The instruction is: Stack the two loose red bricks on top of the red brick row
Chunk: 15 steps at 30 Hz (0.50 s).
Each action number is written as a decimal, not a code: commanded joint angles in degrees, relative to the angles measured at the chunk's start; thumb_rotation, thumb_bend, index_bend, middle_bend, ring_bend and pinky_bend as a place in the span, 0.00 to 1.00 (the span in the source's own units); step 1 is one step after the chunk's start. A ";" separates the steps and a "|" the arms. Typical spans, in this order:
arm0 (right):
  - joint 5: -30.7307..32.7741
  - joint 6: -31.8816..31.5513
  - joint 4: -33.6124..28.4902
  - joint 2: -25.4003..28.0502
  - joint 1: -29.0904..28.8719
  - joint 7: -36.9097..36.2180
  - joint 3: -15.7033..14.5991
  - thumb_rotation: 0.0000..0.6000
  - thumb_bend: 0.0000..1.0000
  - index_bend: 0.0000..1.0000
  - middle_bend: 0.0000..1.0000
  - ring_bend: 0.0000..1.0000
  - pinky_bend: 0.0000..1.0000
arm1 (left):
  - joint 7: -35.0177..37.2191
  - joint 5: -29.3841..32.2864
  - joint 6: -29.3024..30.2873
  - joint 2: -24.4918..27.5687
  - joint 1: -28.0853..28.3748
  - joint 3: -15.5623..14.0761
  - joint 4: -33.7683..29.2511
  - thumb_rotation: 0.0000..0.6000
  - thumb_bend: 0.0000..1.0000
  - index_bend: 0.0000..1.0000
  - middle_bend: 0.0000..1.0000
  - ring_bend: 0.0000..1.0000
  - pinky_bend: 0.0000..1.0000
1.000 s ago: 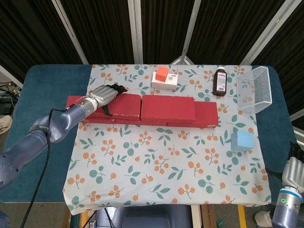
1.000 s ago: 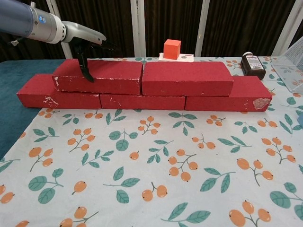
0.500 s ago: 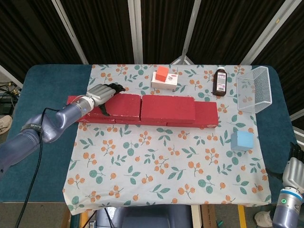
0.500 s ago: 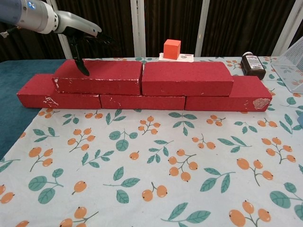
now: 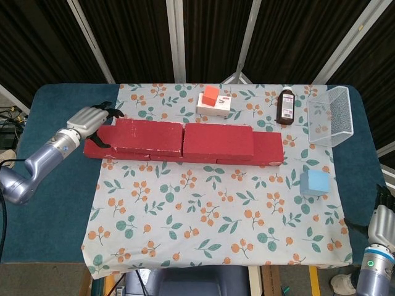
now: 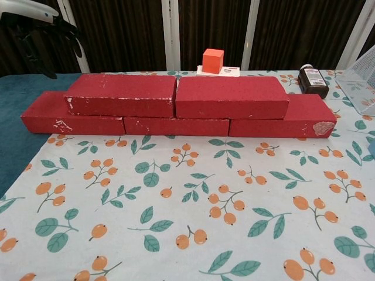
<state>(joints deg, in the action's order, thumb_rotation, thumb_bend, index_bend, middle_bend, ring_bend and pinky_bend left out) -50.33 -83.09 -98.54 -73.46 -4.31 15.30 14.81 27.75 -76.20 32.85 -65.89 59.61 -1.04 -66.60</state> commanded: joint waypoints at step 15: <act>-0.37 -0.12 -0.29 -0.01 0.23 -0.75 -0.16 1.00 0.12 0.00 0.05 0.06 0.00 | -0.59 0.12 0.28 -5.60 -6.07 0.74 5.90 1.00 0.00 0.25 0.25 0.00 0.15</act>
<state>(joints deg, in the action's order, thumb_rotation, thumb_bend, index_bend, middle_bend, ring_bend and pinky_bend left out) -50.71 -83.20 -98.82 -73.47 -4.08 14.55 14.66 27.02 -75.91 33.19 -71.32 53.67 -0.38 -60.83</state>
